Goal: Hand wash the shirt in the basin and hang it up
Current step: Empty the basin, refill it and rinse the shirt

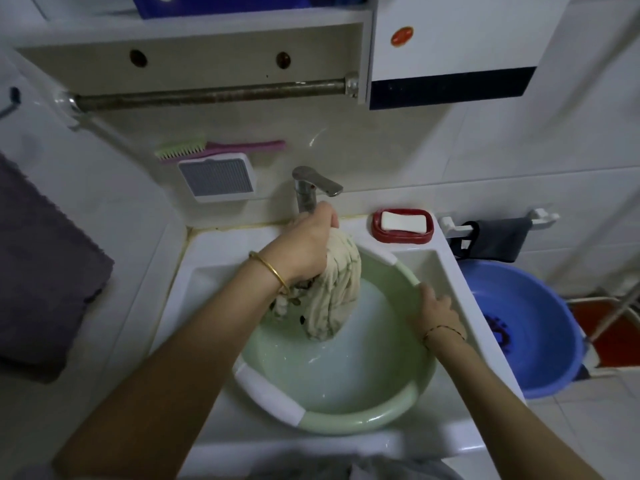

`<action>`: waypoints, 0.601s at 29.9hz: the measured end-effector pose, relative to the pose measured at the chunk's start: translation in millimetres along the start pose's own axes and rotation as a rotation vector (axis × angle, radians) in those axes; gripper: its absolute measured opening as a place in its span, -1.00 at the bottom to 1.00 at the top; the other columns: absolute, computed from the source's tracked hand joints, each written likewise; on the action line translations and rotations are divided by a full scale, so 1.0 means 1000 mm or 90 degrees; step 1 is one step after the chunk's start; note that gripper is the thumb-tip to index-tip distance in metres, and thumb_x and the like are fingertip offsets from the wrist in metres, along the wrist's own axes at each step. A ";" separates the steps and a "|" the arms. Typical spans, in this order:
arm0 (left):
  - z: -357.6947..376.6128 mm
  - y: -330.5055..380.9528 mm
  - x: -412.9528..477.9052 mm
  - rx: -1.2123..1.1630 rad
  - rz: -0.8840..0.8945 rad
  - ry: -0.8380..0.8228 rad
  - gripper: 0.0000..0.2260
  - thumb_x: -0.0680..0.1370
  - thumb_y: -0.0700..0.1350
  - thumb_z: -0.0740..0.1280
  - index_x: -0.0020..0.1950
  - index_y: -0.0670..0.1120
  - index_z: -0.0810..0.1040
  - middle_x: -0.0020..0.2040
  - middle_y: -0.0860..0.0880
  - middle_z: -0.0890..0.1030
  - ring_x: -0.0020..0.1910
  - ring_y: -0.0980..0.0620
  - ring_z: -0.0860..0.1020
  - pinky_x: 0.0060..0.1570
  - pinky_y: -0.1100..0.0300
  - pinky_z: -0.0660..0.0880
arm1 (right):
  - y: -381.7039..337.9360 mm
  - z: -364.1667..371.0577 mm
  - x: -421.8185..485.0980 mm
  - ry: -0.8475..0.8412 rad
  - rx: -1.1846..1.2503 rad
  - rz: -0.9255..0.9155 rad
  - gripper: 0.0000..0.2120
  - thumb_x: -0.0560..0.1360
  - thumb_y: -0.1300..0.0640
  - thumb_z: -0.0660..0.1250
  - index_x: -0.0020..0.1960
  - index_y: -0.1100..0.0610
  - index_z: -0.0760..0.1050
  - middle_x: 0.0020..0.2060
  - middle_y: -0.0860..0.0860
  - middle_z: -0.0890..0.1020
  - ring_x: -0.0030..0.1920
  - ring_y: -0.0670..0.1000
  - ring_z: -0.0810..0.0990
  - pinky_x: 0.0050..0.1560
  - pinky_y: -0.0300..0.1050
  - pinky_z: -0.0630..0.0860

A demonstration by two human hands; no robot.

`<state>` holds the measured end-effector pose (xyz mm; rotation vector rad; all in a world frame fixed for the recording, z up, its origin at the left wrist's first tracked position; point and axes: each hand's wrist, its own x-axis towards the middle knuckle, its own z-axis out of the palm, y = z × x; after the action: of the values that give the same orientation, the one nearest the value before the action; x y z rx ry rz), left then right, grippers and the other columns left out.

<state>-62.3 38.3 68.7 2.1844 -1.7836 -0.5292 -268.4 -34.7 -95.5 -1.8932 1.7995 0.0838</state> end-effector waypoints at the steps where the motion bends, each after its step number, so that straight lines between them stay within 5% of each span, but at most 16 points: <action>1: -0.001 0.003 0.001 0.013 0.017 -0.003 -0.71 0.48 -0.32 0.21 0.10 -0.03 0.28 0.07 -0.14 0.40 -0.02 -0.11 0.44 -0.14 0.15 0.35 | 0.005 0.002 0.003 -0.031 0.055 0.011 -0.50 0.55 0.18 0.17 0.42 -0.05 0.10 0.21 0.17 0.35 0.15 0.24 0.44 0.07 0.09 0.41; 8: -0.004 0.019 0.007 0.107 0.064 0.011 -0.72 0.50 -0.31 0.23 0.19 -0.09 0.39 0.09 -0.14 0.43 0.01 -0.14 0.46 -0.04 0.09 0.43 | 0.008 -0.013 -0.012 0.045 0.431 -0.049 -0.44 0.45 0.36 0.26 0.41 0.05 0.32 0.25 0.11 0.51 0.23 0.18 0.48 0.28 0.15 0.42; 18: 0.006 0.027 0.007 0.090 0.069 0.027 -0.76 0.50 -0.20 0.32 0.15 -0.07 0.46 0.08 -0.12 0.52 0.01 -0.10 0.48 -0.09 0.14 0.39 | -0.011 -0.072 -0.021 0.101 0.337 -0.157 -0.44 0.47 0.32 0.30 0.44 0.09 0.31 0.29 0.11 0.49 0.26 0.14 0.45 0.31 -0.02 0.35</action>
<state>-87.5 26.4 73.7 2.1546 -1.9581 -0.3398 -281.8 -45.1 -21.8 -1.7395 1.4741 -0.5860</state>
